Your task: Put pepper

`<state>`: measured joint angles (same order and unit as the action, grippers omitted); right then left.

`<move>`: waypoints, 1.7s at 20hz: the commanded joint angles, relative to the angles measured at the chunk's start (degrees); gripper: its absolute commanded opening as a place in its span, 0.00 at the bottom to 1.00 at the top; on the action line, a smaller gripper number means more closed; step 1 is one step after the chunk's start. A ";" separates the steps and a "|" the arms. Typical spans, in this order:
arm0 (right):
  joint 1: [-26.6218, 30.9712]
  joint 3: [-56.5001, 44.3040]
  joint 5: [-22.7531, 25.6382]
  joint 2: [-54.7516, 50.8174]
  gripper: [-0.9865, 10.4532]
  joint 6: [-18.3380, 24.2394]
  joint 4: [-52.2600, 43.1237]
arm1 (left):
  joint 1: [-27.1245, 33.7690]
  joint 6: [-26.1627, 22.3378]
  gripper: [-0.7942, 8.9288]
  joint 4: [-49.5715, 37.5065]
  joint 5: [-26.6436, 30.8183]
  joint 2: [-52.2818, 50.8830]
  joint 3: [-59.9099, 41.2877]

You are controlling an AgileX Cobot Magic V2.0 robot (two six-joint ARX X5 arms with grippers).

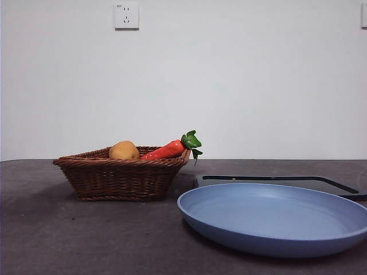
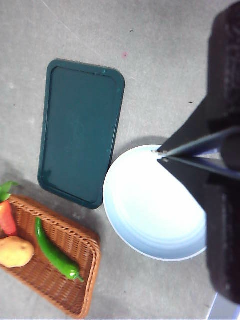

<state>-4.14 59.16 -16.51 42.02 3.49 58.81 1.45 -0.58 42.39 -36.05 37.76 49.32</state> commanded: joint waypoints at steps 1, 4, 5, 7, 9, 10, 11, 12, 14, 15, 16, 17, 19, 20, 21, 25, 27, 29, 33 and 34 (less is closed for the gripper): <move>-0.15 0.94 -0.07 0.37 0.10 1.07 -0.42 | -0.04 -1.16 0.10 -0.31 -0.28 0.11 1.03; -0.17 0.94 -0.09 0.48 0.24 0.85 -0.42 | -0.04 -0.96 0.35 -0.35 0.07 0.11 1.03; -0.15 0.96 -0.09 0.46 0.32 0.85 -0.42 | -0.04 -0.94 0.44 -0.35 0.02 0.11 1.03; -0.17 0.94 -0.11 0.61 0.37 0.85 -0.39 | -0.04 -0.94 0.47 -0.33 -0.02 0.11 1.05; -0.17 0.94 -0.13 1.22 0.37 0.83 -0.33 | -0.04 -0.92 0.47 -0.33 -0.07 0.11 1.05; -0.17 0.94 -0.15 1.73 0.37 0.83 -0.33 | -0.04 -0.92 0.47 -0.33 -0.13 0.11 1.05; -0.17 0.94 -0.61 2.43 0.37 0.83 -0.35 | -0.04 -0.92 0.47 -0.33 -0.20 0.11 1.05; -0.17 0.94 -2.34 3.52 0.37 0.81 -0.35 | -0.04 -0.92 0.47 -0.33 -0.22 0.11 1.05; -0.20 0.94 -4.59 6.56 0.37 0.46 -0.44 | -0.04 -0.92 0.47 -0.35 -0.24 0.11 1.05; -0.24 0.94 -4.57 8.52 0.37 0.46 -0.44 | -0.04 -0.92 0.47 -0.35 -0.24 0.11 1.05; -0.52 0.94 -4.57 10.84 0.37 0.48 -0.46 | -0.04 -0.92 0.47 -0.35 -0.24 0.11 1.05; -0.94 0.94 -4.55 13.14 0.37 0.50 -0.50 | -0.04 -0.92 0.47 -0.35 -0.24 0.11 1.05; -1.53 0.94 -4.57 18.58 0.37 1.38 -0.66 | -0.04 -0.92 0.47 -0.37 -0.37 0.11 1.05; -1.79 0.94 -4.59 20.98 0.37 1.57 -0.94 | -0.04 -0.92 0.47 -0.42 -0.37 0.11 1.05; -2.08 0.94 -4.57 23.67 0.37 1.64 -1.70 | -0.04 -0.92 0.47 -0.57 -0.35 0.11 1.05; -3.87 0.94 -4.55 33.99 0.37 1.99 -4.76 | -0.04 -0.94 0.47 -0.76 -0.35 0.11 1.05; -5.07 0.94 -4.52 38.91 0.37 1.99 -7.04 | -0.04 -0.92 0.47 -0.76 -0.35 0.11 1.05; -6.49 0.94 -4.50 43.01 0.37 1.97 -9.05 | -0.04 -0.92 0.47 -0.74 -0.35 0.11 1.05; -8.52 0.94 -4.11 50.23 0.37 1.99 -12.20 | -0.04 -0.92 0.47 -0.74 -0.35 0.11 1.05; -8.79 0.94 -4.07 51.56 0.37 1.99 -12.61 | -0.04 -0.92 0.47 -0.72 -0.35 0.11 1.05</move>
<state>-12.67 59.16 -20.82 92.62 5.02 46.44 1.45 -0.91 42.30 -36.07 37.76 49.32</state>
